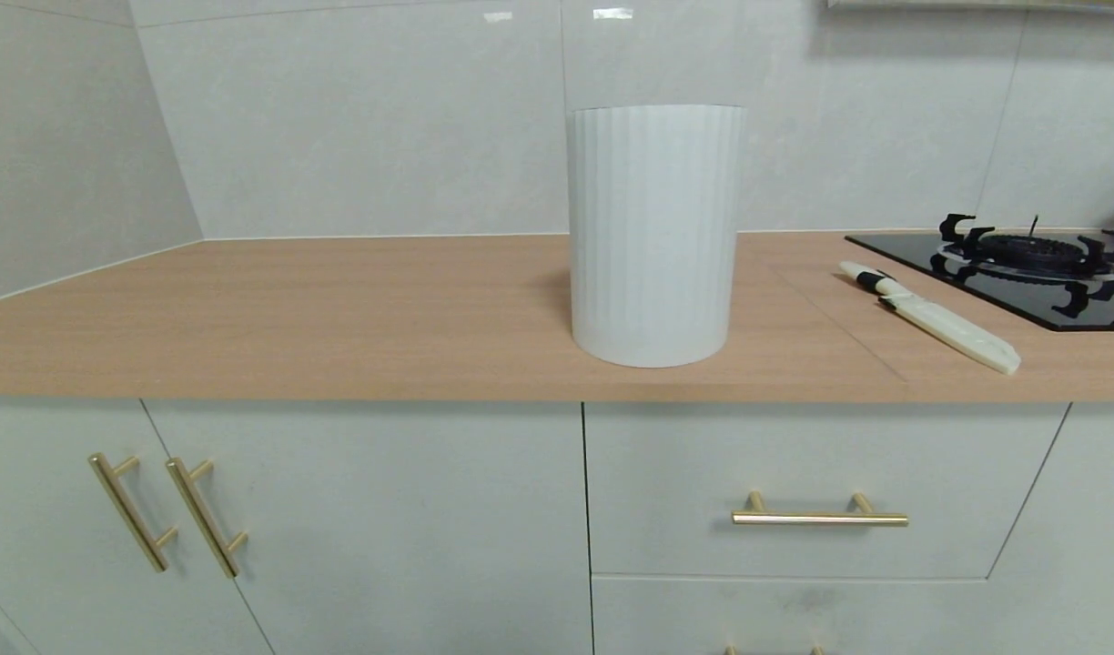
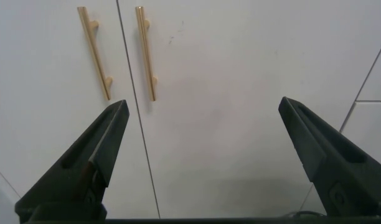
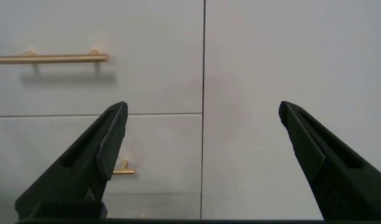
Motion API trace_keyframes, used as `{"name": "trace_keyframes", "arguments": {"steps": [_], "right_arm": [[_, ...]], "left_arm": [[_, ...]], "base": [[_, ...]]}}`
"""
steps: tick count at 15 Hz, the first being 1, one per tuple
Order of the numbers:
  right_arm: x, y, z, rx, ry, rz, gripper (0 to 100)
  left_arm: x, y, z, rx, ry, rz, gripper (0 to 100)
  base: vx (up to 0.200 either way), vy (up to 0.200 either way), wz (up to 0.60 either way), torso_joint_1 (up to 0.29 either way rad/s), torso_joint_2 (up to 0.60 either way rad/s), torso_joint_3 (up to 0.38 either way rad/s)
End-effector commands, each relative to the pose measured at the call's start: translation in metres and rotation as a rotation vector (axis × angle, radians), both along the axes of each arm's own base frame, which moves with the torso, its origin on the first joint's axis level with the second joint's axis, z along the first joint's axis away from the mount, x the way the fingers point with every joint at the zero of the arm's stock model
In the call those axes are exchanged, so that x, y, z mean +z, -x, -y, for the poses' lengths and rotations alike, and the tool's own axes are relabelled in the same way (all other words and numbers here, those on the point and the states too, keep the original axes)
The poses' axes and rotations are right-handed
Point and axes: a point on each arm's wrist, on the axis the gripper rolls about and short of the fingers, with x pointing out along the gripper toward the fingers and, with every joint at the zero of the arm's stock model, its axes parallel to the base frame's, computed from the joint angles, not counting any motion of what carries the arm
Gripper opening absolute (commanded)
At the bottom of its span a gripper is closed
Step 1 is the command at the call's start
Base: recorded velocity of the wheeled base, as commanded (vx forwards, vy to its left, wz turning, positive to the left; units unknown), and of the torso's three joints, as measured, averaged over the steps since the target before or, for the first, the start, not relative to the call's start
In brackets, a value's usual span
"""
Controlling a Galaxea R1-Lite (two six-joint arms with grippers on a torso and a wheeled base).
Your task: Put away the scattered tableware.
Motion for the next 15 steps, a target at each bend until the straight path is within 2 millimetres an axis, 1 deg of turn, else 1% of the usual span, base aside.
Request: {"name": "trace_keyframes", "arguments": {"steps": [1, 3, 15], "right_arm": [[0.0002, -0.0001, 0.0, 0.0, 0.002, 0.0, 100], [0.0002, -0.0001, 0.0, 0.0, 0.0, 0.0, 100], [0.0, -0.0001, 0.0, 0.0, 0.002, -0.001, 100]], "left_arm": [[0.0001, 0.0, 0.0, 0.0, 0.0, 0.001, 100], [0.0001, 0.0, 0.0, 0.0, 0.0, 0.001, 100], [0.0001, 0.0, 0.0, 0.0, 0.0, 0.001, 100]], "base": [[0.0, 0.0, 0.0, 0.076, -0.26, -0.207], [0.0, 0.0, 0.0, 0.034, -0.22, -0.264], [0.0, 0.0, 0.0, 0.183, -0.48, -0.288]]}}
